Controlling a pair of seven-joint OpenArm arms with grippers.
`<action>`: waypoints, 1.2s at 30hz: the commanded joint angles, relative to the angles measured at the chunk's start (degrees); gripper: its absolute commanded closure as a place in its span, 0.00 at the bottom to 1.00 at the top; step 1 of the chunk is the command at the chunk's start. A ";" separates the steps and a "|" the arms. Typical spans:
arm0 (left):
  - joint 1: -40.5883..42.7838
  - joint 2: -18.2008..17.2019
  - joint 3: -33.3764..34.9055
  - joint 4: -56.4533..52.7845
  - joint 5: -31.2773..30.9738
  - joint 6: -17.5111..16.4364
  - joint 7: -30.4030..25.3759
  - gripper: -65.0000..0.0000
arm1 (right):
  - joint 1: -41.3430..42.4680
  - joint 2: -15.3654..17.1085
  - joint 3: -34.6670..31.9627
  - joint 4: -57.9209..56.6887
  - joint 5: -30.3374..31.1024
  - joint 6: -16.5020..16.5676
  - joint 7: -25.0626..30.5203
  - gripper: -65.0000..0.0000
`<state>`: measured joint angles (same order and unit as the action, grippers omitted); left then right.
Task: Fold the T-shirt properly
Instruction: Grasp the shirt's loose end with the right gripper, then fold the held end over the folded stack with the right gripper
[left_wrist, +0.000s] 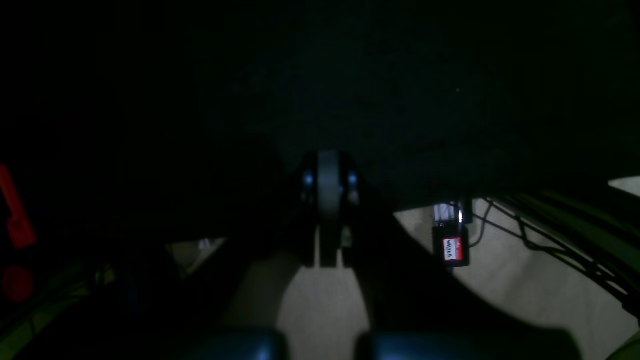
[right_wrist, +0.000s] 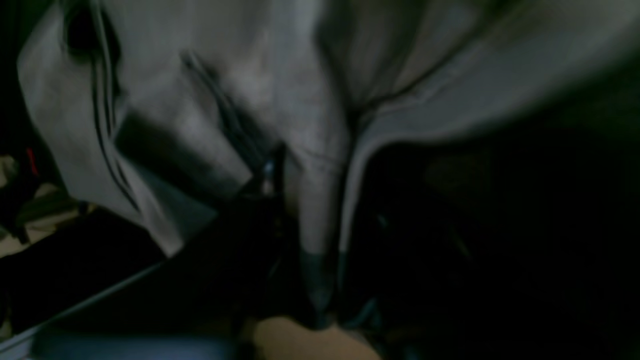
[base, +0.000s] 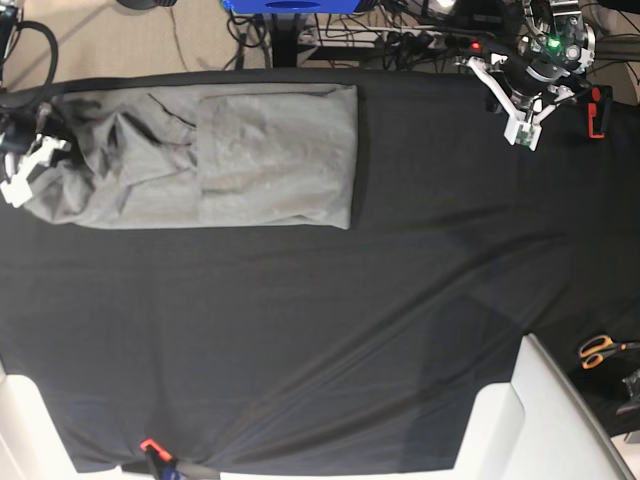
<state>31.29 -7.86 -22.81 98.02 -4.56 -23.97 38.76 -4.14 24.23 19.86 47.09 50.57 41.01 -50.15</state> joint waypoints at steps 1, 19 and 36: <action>0.23 -0.45 -0.09 1.02 -0.23 0.10 -0.74 1.00 | 0.32 0.17 -0.65 -0.37 -4.28 -1.01 -3.43 1.00; 0.14 -0.45 0.08 1.02 -0.23 0.10 -0.65 1.00 | -6.10 -1.33 -0.65 31.02 -4.37 -1.01 -3.52 0.99; 0.05 -0.71 -0.36 1.10 0.12 0.10 -0.83 1.00 | -7.68 -6.25 -24.47 51.33 -4.37 -39.74 -3.52 0.99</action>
<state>31.14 -8.10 -22.79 98.04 -4.36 -23.97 38.76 -12.47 17.47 -5.10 97.34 44.99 0.30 -54.22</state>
